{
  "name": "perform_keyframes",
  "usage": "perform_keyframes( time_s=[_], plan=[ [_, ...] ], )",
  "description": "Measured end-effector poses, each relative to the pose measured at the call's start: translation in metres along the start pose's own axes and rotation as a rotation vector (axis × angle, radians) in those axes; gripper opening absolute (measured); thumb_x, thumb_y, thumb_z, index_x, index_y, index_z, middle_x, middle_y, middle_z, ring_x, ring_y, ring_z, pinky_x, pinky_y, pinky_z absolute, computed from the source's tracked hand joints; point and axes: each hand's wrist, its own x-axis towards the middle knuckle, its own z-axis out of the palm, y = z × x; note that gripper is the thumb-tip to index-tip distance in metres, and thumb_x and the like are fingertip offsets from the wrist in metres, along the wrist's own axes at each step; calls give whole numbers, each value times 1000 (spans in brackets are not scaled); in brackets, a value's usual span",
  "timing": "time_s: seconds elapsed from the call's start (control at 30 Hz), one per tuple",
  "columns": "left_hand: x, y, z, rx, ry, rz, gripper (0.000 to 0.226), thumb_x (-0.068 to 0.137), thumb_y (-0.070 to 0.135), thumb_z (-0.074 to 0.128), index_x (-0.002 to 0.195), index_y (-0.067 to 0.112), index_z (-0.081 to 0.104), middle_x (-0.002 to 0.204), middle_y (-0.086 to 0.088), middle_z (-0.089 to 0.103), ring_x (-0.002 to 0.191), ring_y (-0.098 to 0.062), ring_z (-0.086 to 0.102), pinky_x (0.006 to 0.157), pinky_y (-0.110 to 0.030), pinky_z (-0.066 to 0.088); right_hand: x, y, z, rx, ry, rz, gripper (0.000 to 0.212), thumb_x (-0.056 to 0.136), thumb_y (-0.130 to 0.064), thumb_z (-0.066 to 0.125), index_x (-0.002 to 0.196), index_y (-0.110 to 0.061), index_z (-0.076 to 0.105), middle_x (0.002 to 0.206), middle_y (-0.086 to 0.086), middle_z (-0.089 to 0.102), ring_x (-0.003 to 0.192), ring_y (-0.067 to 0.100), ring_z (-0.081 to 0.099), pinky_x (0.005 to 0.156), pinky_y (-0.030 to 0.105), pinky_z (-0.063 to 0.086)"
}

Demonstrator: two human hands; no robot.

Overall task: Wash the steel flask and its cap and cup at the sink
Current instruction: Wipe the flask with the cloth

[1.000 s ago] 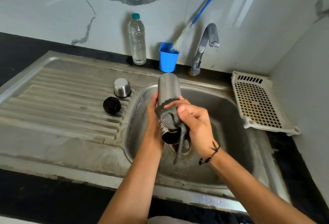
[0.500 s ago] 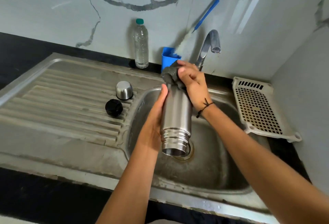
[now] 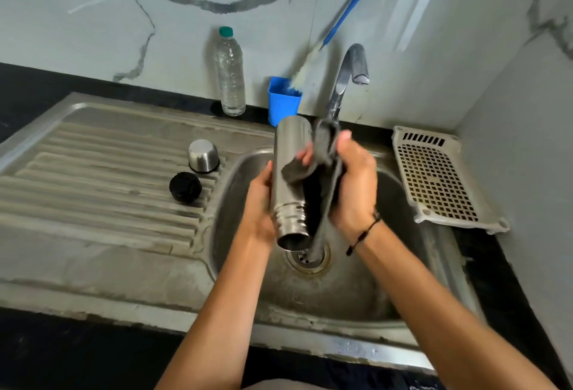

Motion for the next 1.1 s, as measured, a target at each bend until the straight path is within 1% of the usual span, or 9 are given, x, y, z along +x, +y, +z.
perform_keyframes(
  time_s=[0.2,0.3,0.4,0.5,0.63,0.8,0.9,1.0,1.1],
  plan=[
    [-11,11,0,112,-148,-78,87,79,73,53,127,1,55,94,-14,62,78,-24,64,64,-30,57,79,-38,4,-288,262,-304,35,92,-29,52,62,-15,43,55,1,40,53,12,36,54,22,34],
    [-5,17,11,159,-94,-94,69,80,55,59,116,-4,61,90,-19,65,72,-29,65,62,-34,58,87,-20,9,-402,159,-262,46,98,-22,47,52,-21,39,47,-14,36,45,1,30,48,16,27],
    [0,21,20,122,-4,19,43,84,38,50,94,0,66,80,-18,70,65,-27,67,63,-35,57,67,16,0,-596,-31,-198,44,90,-39,54,67,-2,60,77,-1,60,72,7,53,72,19,42],
    [-9,9,7,-62,-37,53,45,90,33,41,73,6,72,71,-9,69,63,-17,68,58,-24,57,27,37,-7,-620,-138,-130,24,82,-31,56,83,-10,68,127,15,55,113,12,53,103,19,37],
    [-17,6,-7,-125,-62,-6,48,87,44,46,87,3,72,82,-10,66,73,-20,67,69,-29,55,-30,45,-4,-506,-193,-108,24,79,-41,56,72,-26,74,118,-10,61,123,20,50,108,44,37],
    [-5,14,1,-35,27,-51,53,90,39,43,108,-9,57,85,-22,63,77,-28,63,79,-31,50,-51,18,-1,-174,-67,89,51,77,-46,62,83,4,65,92,19,64,90,32,60,87,40,52],
    [-6,14,-2,22,53,-53,52,88,31,49,123,-7,57,108,-21,59,93,-29,61,99,-39,44,-20,-4,-7,143,81,210,49,90,-44,43,95,2,58,83,14,63,75,24,61,73,34,56],
    [-11,9,-8,45,3,-90,67,88,48,57,133,0,51,120,-16,53,104,-27,55,111,-40,30,31,-17,-11,-36,273,47,47,89,-52,45,93,-8,63,89,10,64,84,24,59,95,46,47],
    [-17,6,-5,140,-4,-9,62,88,59,52,110,4,68,101,-10,68,92,-22,64,101,-36,46,63,-21,-9,-278,416,-63,36,78,-49,56,78,-13,62,77,6,63,73,17,55,83,39,52]
  ],
)
